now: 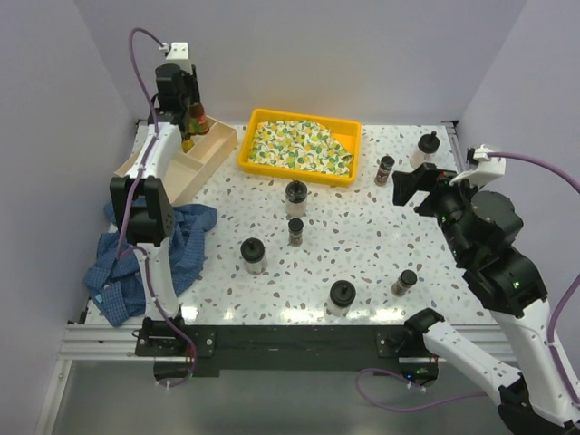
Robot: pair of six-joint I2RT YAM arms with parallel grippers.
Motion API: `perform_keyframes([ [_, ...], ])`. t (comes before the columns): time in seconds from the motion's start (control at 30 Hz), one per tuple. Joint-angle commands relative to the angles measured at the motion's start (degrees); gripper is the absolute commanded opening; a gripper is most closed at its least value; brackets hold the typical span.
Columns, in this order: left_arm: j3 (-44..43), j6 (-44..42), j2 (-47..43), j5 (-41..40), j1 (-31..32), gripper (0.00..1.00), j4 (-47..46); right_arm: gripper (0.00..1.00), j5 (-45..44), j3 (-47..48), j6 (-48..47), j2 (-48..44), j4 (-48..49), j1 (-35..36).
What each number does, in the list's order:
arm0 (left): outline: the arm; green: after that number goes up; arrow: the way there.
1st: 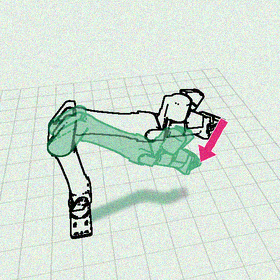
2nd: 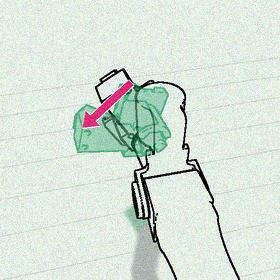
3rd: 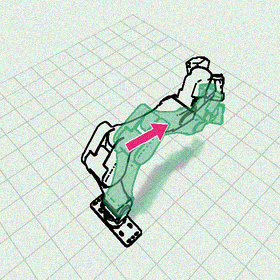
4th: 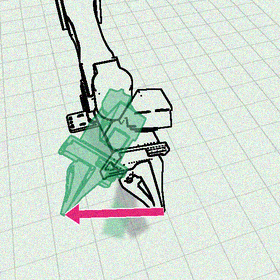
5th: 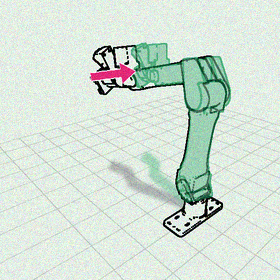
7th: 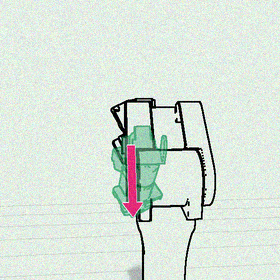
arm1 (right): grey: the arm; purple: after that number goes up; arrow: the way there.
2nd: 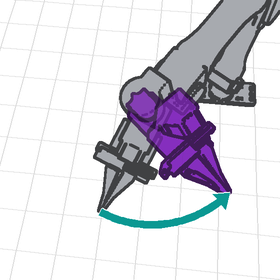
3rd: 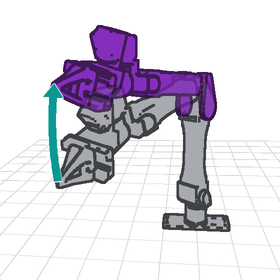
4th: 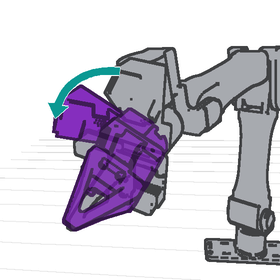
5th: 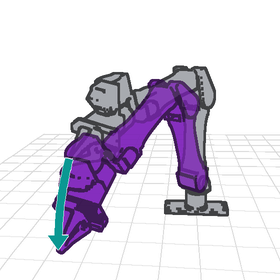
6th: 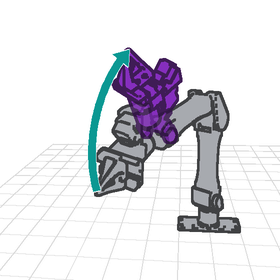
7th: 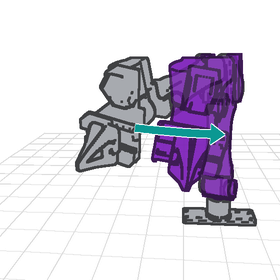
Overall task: Organize the condiment bottles
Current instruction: Place the bottle in the storage box.
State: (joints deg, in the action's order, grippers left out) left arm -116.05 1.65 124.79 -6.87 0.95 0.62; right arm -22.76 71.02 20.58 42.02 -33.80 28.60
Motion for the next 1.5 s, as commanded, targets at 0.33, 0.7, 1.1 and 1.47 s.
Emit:
perform_keyframes([
  [0.33, -1.11, -3.06, 2.47, 0.46, -0.95, 0.00, -13.01, 0.99, 1.06, 0.69, 0.61, 4.29, 3.13, 0.05],
  [0.7, -5.50, -0.33, 5.02, 0.90, -3.41, 0.00, -12.49, 0.99, 2.20, 2.36, 1.22, 6.06, 4.36, 0.14],
  [1.1, 6.36, -0.16, 1.16, 4.33, -3.50, 0.03, -17.67, 0.99, 2.55, 1.75, 0.78, 4.30, 4.71, 0.14],
  [1.47, 8.73, -0.24, -1.91, 3.36, -3.50, 0.78, -16.00, 0.99, 2.37, 2.01, 0.78, 2.98, 3.66, 0.05],
])
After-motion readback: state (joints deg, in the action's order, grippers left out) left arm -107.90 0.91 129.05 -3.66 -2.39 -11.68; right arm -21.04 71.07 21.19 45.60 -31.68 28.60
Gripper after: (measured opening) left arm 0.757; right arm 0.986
